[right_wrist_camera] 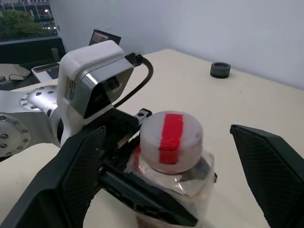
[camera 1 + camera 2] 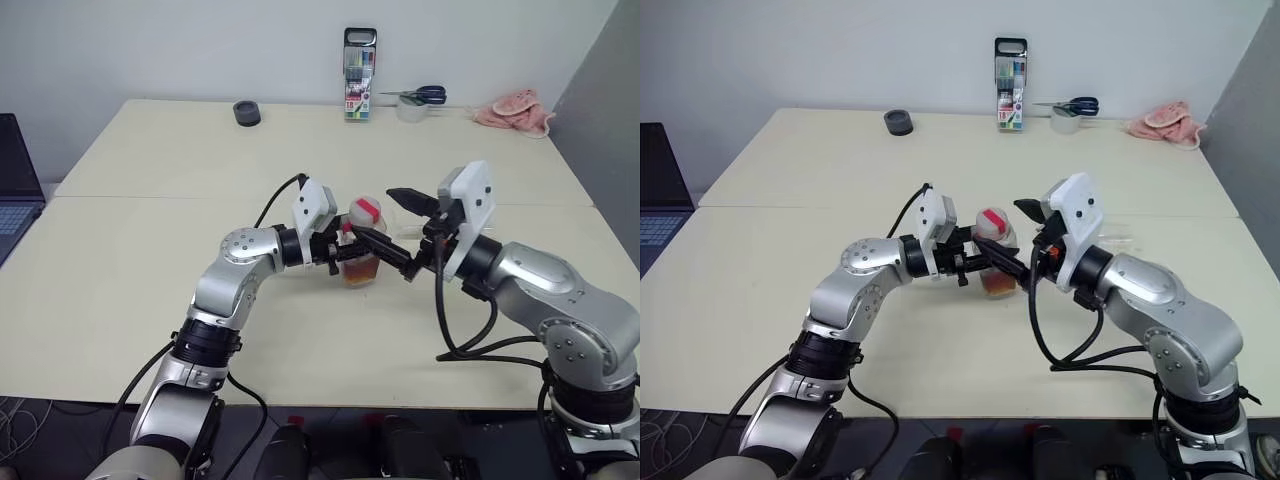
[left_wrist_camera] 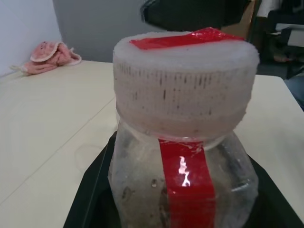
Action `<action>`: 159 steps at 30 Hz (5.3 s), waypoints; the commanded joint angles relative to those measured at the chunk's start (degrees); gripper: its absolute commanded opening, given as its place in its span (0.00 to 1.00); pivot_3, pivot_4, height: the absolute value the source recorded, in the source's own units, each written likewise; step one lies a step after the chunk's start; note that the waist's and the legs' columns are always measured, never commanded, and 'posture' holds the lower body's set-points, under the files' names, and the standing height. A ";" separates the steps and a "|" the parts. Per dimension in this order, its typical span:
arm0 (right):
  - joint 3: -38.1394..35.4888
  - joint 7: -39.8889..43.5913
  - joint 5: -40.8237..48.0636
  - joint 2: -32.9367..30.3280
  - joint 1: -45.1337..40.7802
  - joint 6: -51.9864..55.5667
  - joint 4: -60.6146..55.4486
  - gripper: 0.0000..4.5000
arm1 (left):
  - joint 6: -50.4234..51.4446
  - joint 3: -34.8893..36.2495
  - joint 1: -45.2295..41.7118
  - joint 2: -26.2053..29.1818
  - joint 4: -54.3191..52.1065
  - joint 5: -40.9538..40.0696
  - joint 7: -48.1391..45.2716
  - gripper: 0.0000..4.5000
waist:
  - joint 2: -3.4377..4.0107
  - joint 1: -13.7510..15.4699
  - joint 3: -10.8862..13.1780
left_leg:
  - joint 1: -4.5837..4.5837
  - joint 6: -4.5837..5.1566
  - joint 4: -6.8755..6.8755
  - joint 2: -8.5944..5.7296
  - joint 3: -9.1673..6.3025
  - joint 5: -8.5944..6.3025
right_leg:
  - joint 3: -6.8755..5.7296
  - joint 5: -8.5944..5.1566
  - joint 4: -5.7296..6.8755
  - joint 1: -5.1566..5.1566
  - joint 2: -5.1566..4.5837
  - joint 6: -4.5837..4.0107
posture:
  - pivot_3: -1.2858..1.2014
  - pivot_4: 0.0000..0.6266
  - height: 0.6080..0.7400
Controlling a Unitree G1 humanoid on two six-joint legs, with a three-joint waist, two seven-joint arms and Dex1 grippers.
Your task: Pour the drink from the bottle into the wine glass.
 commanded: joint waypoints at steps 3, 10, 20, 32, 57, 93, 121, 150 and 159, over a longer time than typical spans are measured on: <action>1.86 -0.91 -3.10 0.75 -0.97 -1.99 -0.85 1.00 | -2.37 -0.08 -2.94 -0.60 0.82 -0.22 -2.86 0.40 | 0.00 0.01 0.00 | -0.03 0.01 0.01 0.00 -0.03 0.00 | -0.03 0.00 0.00 -0.02 0.00 0.00 | 0.52 0.24 1.00; 4.16 -0.93 -6.98 2.47 -0.72 -4.14 1.51 0.96 | -2.54 -0.04 -3.43 -0.33 1.47 -0.15 -4.97 0.40 | 0.00 -0.01 0.00 | -0.03 0.00 0.00 0.00 -0.03 0.00 | -0.03 0.00 0.01 -0.03 0.00 0.00 | 0.52 0.24 1.00; 4.64 1.40 -8.36 5.26 -0.20 -7.03 3.06 0.42 | -1.86 0.19 -2.73 0.86 1.04 -0.12 -6.09 0.40 | 0.01 -0.01 0.00 | -0.03 0.01 0.00 0.00 -0.03 0.00 | -0.02 0.00 0.01 -0.04 0.00 0.00 | 0.52 0.24 1.00; 6.41 36.15 -8.32 -7.51 -11.61 -20.17 23.27 0.42 | -3.80 0.84 -4.17 4.36 4.55 -1.48 -15.56 0.40 | 0.09 -0.18 0.06 | 0.07 0.03 -0.03 0.07 0.01 0.00 | -0.05 0.01 0.01 0.01 0.10 -0.01 | 0.52 0.24 1.00; 10.95 -7.82 -24.97 13.85 3.21 -12.72 2.58 0.87 | -9.46 2.54 -11.84 -1.19 17.13 2.35 -9.67 0.40 | 0.09 -0.41 0.06 | -0.59 -0.19 0.11 -0.03 0.12 0.13 | 0.14 0.05 0.46 -0.87 -0.01 -0.06 | 0.52 0.24 1.00; 6.45 9.26 -23.69 10.64 -2.76 -21.97 15.82 0.43 | -8.56 2.39 -8.12 0.38 13.03 2.51 -9.44 0.40 | 0.09 -1.30 0.06 | -0.55 -0.17 0.15 -0.02 0.12 0.13 | 0.14 0.07 0.59 -0.88 0.01 -0.10 | 0.52 0.24 1.00; 4.81 2.02 -22.48 7.33 8.86 -14.22 -1.38 0.87 | -8.40 2.93 -9.55 -0.81 14.93 3.85 -7.38 0.40 | 0.09 -1.08 0.05 | -0.62 -0.17 0.32 -0.04 0.09 0.13 | 0.16 0.08 0.78 -0.90 -0.02 -0.12 | 0.52 0.24 1.00; 11.10 -7.37 -33.01 22.19 4.28 -18.10 8.77 0.41 | -11.19 2.40 -10.27 -1.59 17.58 5.48 -8.04 0.40 | 0.10 -1.42 0.04 | -0.53 -0.16 0.36 -0.04 0.09 0.14 | 0.18 0.07 0.92 -0.90 0.03 -0.12 | 0.52 0.24 1.00; 1.86 31.93 -14.13 -2.88 -7.36 -22.28 24.08 0.41 | -12.50 1.46 -10.58 2.76 17.95 3.96 -18.91 0.39 | 0.11 -1.42 0.06 | -0.54 0.05 0.54 -0.05 0.10 0.02 | 0.11 0.08 0.89 -0.79 0.07 -0.12 | 0.52 0.24 1.00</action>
